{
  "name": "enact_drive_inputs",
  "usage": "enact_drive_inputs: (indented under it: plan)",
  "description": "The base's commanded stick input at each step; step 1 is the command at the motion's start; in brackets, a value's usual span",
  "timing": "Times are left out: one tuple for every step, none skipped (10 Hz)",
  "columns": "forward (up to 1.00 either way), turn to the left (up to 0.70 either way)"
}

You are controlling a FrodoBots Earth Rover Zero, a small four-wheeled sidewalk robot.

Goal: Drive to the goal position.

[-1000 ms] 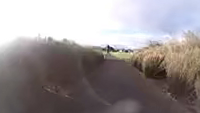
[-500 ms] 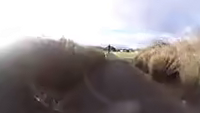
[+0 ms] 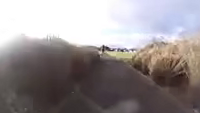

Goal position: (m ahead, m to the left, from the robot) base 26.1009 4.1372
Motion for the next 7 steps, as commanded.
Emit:
enact_drive_inputs:
  plan:
    - [0.00,-0.70]
    - [0.00,0.00]
    - [0.00,0.00]
    - [0.00,0.00]
    - [0.36,0.00]
    - [0.70,0.00]
    - [0.70,0.00]
